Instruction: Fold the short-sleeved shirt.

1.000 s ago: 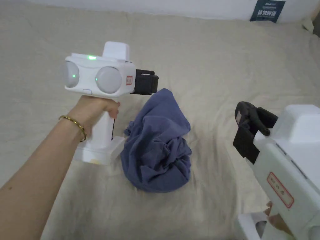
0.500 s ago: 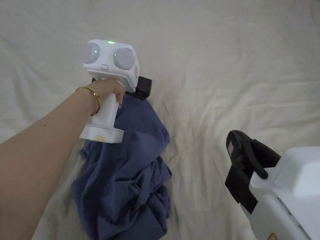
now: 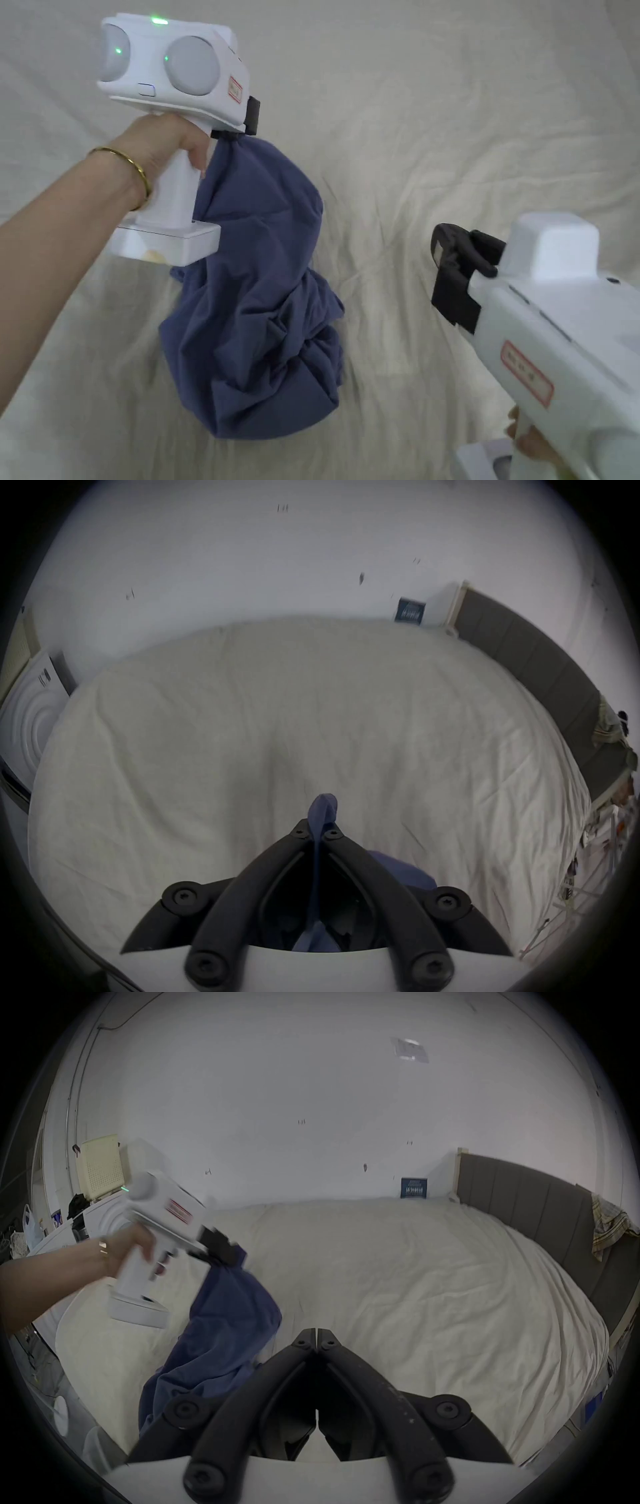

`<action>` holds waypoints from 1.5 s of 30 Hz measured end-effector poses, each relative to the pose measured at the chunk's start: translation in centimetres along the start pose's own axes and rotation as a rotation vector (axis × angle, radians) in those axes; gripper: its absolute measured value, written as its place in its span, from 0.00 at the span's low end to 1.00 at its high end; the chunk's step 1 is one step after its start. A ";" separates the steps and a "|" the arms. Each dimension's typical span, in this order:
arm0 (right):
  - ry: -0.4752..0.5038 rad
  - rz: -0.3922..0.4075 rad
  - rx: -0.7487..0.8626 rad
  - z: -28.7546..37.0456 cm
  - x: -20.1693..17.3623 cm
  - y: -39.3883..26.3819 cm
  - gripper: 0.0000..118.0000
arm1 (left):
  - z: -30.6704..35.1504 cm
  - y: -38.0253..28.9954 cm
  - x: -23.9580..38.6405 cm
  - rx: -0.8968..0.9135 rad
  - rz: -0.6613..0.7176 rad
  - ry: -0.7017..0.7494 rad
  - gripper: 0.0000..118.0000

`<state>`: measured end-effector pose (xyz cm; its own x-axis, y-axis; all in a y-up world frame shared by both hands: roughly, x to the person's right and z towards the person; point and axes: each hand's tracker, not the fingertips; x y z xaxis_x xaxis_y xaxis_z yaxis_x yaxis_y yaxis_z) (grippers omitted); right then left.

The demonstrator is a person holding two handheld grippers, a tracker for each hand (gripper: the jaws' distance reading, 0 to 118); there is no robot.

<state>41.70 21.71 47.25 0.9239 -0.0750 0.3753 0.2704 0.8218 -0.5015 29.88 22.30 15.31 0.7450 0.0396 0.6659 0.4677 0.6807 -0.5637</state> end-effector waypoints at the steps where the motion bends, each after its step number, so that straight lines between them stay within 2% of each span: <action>1: 0.005 -0.003 -0.031 -0.5 0.0 0.3 0.10 | 1.7 -0.2 -0.2 0.028 -0.014 0.000 0.01; 2: 0.008 -0.013 -0.052 -1.0 -0.1 0.4 0.25 | 3.4 -0.5 -0.6 0.055 -0.019 -0.016 0.01; 3: 0.018 -0.003 -0.097 -1.5 -0.2 0.5 0.47 | 4.6 -0.6 -0.8 0.065 -0.017 -0.029 0.01; 4: 0.028 0.016 -0.145 -2.1 -0.5 0.5 0.77 | 6.1 -1.0 -1.2 0.075 -0.012 -0.033 0.01; 5: 0.023 0.016 -0.182 -2.8 -0.7 0.3 0.94 | 7.3 -1.4 -1.5 0.086 -0.007 -0.036 0.01; 6: 0.014 0.014 -0.225 -3.2 -1.1 0.0 1.00 | 8.3 -1.9 -1.8 0.094 -0.004 -0.037 0.01; 8: 0.055 -0.018 -0.287 -3.8 -1.7 -1.1 1.00 | 10.0 -2.9 -2.5 0.106 0.001 -0.039 0.01; 12: 0.153 -0.163 -0.428 -4.3 -2.5 -3.7 1.00 | 12.0 -5.0 -3.7 0.110 0.017 -0.033 0.01; 15: 0.221 -0.160 -0.486 -4.2 -3.4 -5.7 1.00 | 12.5 -6.4 -4.6 0.101 0.019 -0.020 0.01; 16: 0.228 -0.162 -0.517 -4.4 -3.9 -6.4 0.98 | 12.7 -6.8 -4.9 0.087 0.017 -0.022 0.01; 17: 0.222 -0.164 -0.544 -4.6 -4.3 -7.0 0.91 | 12.8 -7.3 -5.2 0.082 0.018 -0.022 0.01; 18: 0.222 -0.170 -0.550 -4.8 -4.7 -7.4 0.80 | 13.0 -7.8 -5.4 0.081 0.021 -0.022 0.01; 21: 0.210 -0.162 -0.577 -5.7 -6.0 -8.2 0.15 | 13.2 -8.6 -6.0 0.071 0.059 -0.022 0.01; 22: 0.202 -0.162 -0.575 -5.5 -6.2 -8.2 0.07 | 13.3 -8.7 -6.3 0.067 0.079 -0.022 0.01; 23: 0.189 -0.149 -0.568 -5.1 -6.2 -7.9 0.07 | 13.6 -8.9 -6.6 0.068 0.092 -0.021 0.01; 27: 0.237 -0.094 -0.463 -1.6 -5.4 -4.2 0.07 | 16.0 -8.7 -8.4 0.120 0.146 0.028 0.01; 31: 0.197 -0.018 -0.286 3.4 -4.0 1.6 0.07 | 20.8 -7.3 -10.7 0.234 0.252 0.043 0.01; 37: 0.122 -0.044 -0.042 11.1 -1.6 9.6 0.07 | 30.4 -5.1 -13.3 0.455 0.309 0.103 0.01; 40: 0.097 -0.089 0.048 14.4 0.2 12.4 0.07 | 34.6 -4.6 -15.0 0.538 0.328 0.135 0.01; 43: 0.059 -0.090 0.120 17.3 1.5 14.9 0.07 | 37.6 -4.7 -16.5 0.588 0.358 0.175 0.01; 45: 0.067 -0.108 0.143 19.0 2.1 16.4 0.07 | 39.2 -4.9 -17.1 0.611 0.384 0.190 0.01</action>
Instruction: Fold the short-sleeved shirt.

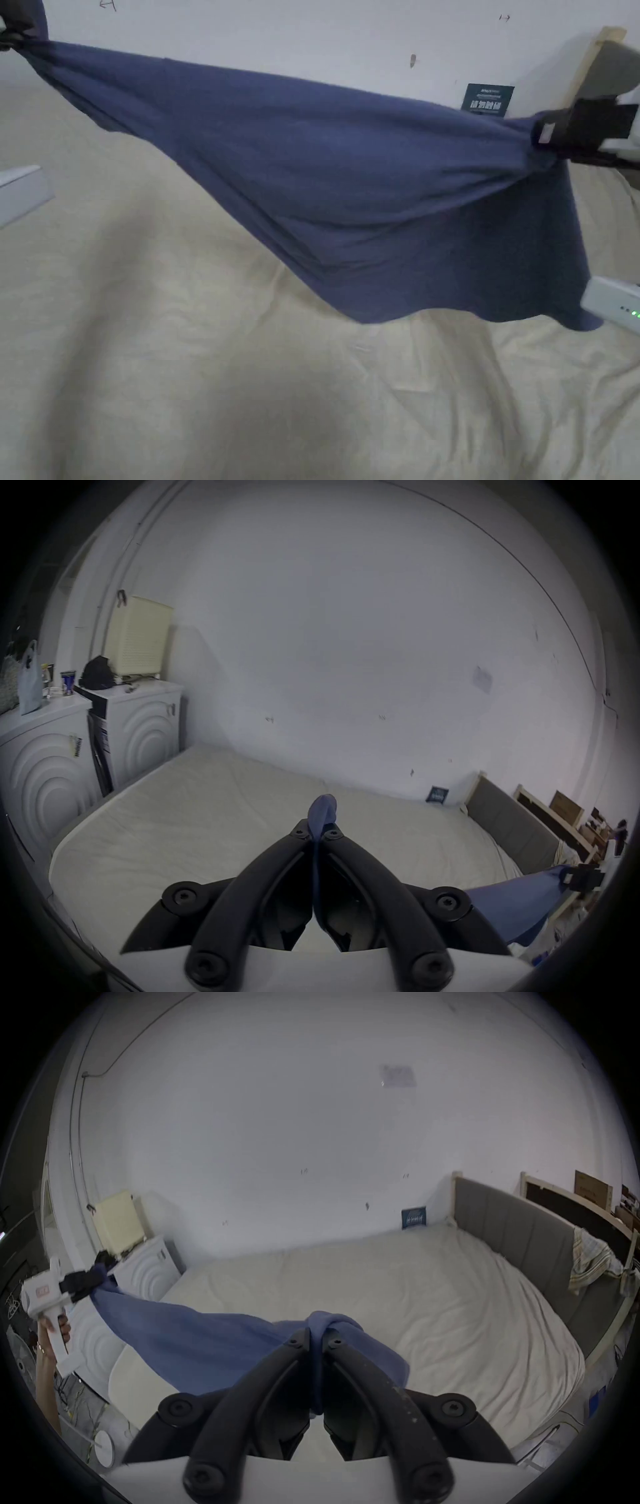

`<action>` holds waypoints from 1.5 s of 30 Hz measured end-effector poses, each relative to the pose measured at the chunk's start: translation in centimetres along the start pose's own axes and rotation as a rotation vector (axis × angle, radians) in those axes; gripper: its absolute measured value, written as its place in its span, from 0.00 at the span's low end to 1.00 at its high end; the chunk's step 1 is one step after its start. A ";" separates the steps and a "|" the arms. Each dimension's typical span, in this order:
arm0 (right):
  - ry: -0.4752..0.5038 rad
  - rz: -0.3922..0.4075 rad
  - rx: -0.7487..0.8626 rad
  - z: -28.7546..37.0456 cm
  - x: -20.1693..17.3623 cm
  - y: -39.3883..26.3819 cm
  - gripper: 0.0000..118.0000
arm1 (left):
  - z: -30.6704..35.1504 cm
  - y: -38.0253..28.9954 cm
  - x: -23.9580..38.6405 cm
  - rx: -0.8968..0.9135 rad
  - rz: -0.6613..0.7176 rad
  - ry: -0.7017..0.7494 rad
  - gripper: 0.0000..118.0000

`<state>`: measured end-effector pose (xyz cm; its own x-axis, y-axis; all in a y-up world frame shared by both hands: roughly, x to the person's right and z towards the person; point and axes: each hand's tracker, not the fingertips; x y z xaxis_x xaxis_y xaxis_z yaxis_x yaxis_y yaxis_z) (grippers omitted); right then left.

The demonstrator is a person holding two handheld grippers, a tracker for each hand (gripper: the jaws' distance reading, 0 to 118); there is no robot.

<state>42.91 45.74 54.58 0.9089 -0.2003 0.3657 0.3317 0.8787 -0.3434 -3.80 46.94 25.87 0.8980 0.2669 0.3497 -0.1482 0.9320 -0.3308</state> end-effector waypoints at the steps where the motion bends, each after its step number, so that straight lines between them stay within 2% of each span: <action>1: 0.015 -0.016 0.013 0.7 0.1 0.9 0.07 | 0.6 0.4 -0.1 0.014 0.019 0.001 0.01; 4: 0.055 -0.057 0.022 1.6 -0.3 2.7 0.07 | 1.4 1.2 1.1 0.009 0.064 0.032 0.01; 10: 0.008 -0.003 0.049 1.3 -1.5 6.1 0.07 | 1.5 3.2 3.1 0.040 0.022 0.074 0.01; 13: -0.011 -0.024 0.039 -0.1 -1.3 8.1 0.07 | 0.7 4.6 3.8 0.053 0.013 0.081 0.01; 17: -0.055 -0.020 0.040 -2.8 -1.1 10.4 0.07 | -1.9 6.6 4.6 0.051 0.006 0.080 0.01; 21: -0.145 0.066 0.104 -5.4 -1.6 12.7 0.07 | -4.8 8.1 6.6 0.060 0.062 0.058 0.01; 26: -0.187 0.045 0.122 -9.0 -0.7 16.9 0.07 | -10.1 10.1 9.0 0.065 0.052 0.061 0.01; 32: -0.246 0.081 0.159 -13.4 0.4 20.3 0.07 | -16.7 9.9 10.5 0.051 0.071 0.041 0.01; 35: -0.243 0.062 0.162 -15.3 1.2 19.9 0.07 | -19.5 8.2 10.5 0.034 0.067 0.037 0.01; 39: -0.254 0.081 0.116 -17.9 2.9 16.7 0.07 | -22.1 3.7 9.4 -0.036 0.085 0.015 0.01; 43: -0.228 -0.002 0.003 -19.3 4.7 9.9 0.07 | -22.0 -3.1 8.3 -0.137 0.083 -0.025 0.01; 45: -0.197 0.014 -0.053 -19.3 5.3 5.9 0.07 | -21.3 -6.8 7.4 -0.190 0.078 -0.051 0.01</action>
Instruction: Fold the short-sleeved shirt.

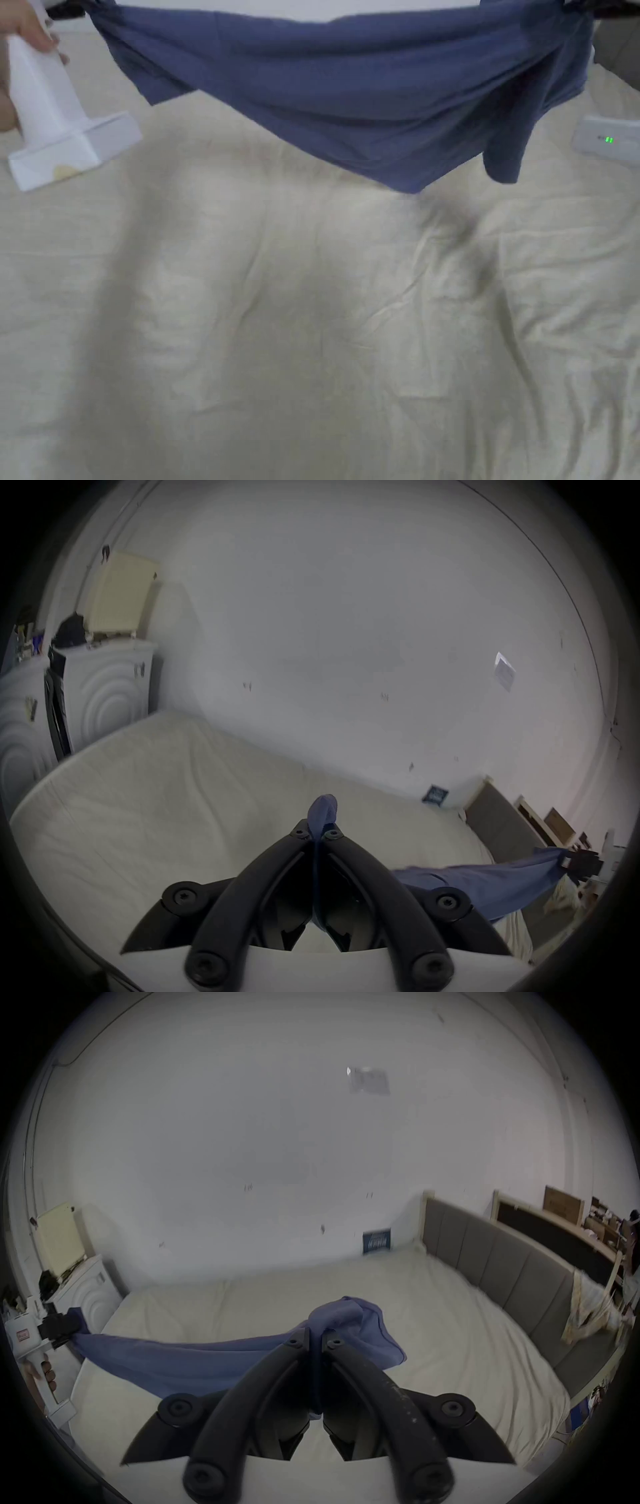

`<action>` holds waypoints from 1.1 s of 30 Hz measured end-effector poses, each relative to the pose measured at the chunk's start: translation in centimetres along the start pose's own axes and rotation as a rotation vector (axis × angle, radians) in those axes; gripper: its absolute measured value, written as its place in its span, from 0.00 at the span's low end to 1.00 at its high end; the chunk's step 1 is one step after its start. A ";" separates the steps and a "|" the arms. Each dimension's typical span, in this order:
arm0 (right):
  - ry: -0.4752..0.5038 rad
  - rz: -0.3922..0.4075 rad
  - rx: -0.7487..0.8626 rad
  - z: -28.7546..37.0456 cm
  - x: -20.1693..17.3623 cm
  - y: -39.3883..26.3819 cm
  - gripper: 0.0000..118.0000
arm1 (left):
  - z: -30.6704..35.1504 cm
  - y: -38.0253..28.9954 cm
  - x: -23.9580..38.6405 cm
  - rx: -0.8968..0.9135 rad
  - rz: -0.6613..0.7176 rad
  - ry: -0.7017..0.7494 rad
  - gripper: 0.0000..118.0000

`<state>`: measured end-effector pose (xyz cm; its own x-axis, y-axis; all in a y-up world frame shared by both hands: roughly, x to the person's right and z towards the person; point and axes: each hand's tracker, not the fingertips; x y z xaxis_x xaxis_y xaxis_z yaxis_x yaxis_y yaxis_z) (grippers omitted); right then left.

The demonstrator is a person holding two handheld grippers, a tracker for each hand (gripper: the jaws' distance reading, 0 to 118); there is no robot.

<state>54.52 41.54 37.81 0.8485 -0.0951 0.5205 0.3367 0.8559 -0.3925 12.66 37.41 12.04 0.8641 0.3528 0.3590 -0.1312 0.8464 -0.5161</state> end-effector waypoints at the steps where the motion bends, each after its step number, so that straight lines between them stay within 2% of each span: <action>1: -0.005 0.024 -0.029 0.0 0.2 -2.1 0.07 | 0.1 -1.8 -0.8 -0.036 0.002 0.024 0.01; 3: 0.011 0.012 -0.095 0.4 1.0 -6.3 0.07 | 0.9 -5.4 -2.7 -0.086 0.020 0.017 0.01; 5: 0.043 -0.041 -0.163 1.4 2.2 -10.5 0.07 | 2.4 -8.7 -4.7 -0.139 0.039 0.037 0.01; 10: 0.059 0.003 -0.281 5.2 3.9 -20.7 0.07 | 8.1 -17.3 -8.9 -0.222 0.043 0.073 0.01; 14: 0.081 0.027 -0.394 8.3 3.8 -27.7 0.07 | 11.9 -22.9 -11.5 -0.293 0.063 0.122 0.01; 18: 0.066 0.052 -0.405 10.5 2.9 -32.1 0.07 | 14.2 -26.5 -13.1 -0.318 0.098 0.168 0.02; 20: 0.068 0.024 -0.409 10.4 3.2 -33.6 0.07 | 14.8 -27.5 -13.5 -0.348 0.074 0.240 0.15; 21: 0.066 0.011 -0.411 10.5 3.2 -33.9 0.10 | 15.2 -27.7 -13.6 -0.346 0.056 0.266 0.28; 22: 0.066 -0.001 -0.411 10.7 3.2 -34.2 0.24 | 15.6 -27.8 -13.9 -0.335 0.060 0.280 0.52; 25: 0.041 0.047 -0.379 11.5 3.1 -33.7 0.84 | 17.3 -26.7 -14.2 -0.268 0.082 0.294 0.96; 26: 0.029 0.075 -0.340 12.0 3.0 -33.0 0.90 | 17.9 -25.9 -13.8 -0.222 0.069 0.282 1.00; 28: 0.020 0.121 -0.244 13.3 2.7 -31.1 0.96 | 19.1 -24.3 -12.5 -0.135 0.011 0.257 1.00; 33: 0.013 0.175 0.055 16.7 0.8 -26.4 1.00 | 21.7 -22.3 -7.2 0.073 -0.217 0.220 1.00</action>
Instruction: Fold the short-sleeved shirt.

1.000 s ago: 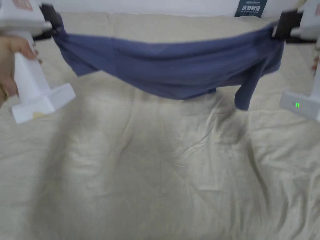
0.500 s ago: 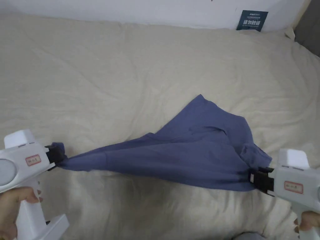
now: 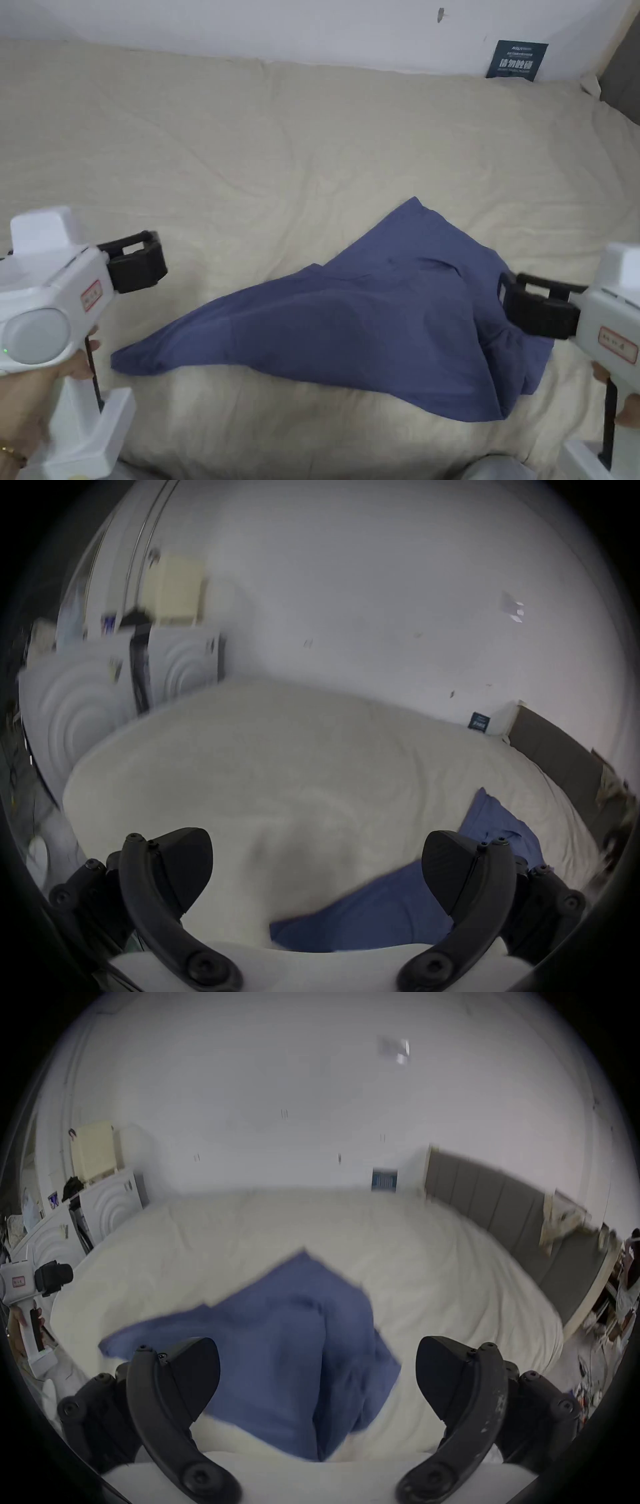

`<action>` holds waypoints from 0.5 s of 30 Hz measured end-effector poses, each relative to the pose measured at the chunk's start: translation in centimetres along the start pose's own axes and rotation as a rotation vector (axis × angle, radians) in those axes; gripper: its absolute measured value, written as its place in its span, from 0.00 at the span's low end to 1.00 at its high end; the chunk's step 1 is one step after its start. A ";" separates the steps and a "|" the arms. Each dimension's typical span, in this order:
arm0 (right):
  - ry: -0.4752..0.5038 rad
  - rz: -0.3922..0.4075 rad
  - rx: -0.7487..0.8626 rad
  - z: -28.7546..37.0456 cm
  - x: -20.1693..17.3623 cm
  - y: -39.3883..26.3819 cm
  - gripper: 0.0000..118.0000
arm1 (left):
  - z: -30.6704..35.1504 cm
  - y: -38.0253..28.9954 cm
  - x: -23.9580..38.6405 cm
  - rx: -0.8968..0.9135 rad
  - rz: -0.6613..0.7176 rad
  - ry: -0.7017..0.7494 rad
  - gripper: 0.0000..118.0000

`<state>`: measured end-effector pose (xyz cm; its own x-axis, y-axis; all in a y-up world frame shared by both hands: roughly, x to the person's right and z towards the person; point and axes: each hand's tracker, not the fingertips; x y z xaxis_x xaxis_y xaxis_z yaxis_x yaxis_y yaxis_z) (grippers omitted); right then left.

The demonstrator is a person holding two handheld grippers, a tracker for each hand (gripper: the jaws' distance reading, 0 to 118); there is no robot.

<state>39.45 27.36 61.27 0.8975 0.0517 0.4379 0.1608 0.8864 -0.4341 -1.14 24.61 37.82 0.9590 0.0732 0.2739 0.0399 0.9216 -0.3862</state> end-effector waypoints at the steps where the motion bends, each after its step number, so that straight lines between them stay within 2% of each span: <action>1: -0.006 0.008 0.070 0.6 -0.4 0.7 1.00 | 0.6 0.3 1.0 0.047 -0.033 0.002 1.00; 5: -0.061 0.021 0.225 1.7 -2.2 1.6 1.00 | 2.0 0.4 3.7 0.118 -0.091 -0.001 1.00; 12: -0.029 -0.030 0.211 0.9 -3.5 0.1 1.00 | 3.1 -0.6 5.5 0.156 -0.145 -0.049 1.00; 13: -0.031 -0.031 0.212 0.9 -3.8 -0.2 1.00 | 3.3 -0.8 5.8 0.165 -0.162 -0.055 0.92; 14: -0.028 -0.034 0.214 0.9 -4.0 -0.4 1.00 | 3.5 -1.0 6.0 0.172 -0.178 -0.056 0.80; 15: -0.023 -0.038 0.220 1.0 -4.1 -0.5 0.97 | 3.6 -1.1 6.1 0.173 -0.190 -0.051 0.64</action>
<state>35.24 27.14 60.49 0.8827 0.0247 0.4692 0.0984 0.9667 -0.2361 3.68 25.45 43.07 0.9233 -0.0920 0.3728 0.1648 0.9719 -0.1684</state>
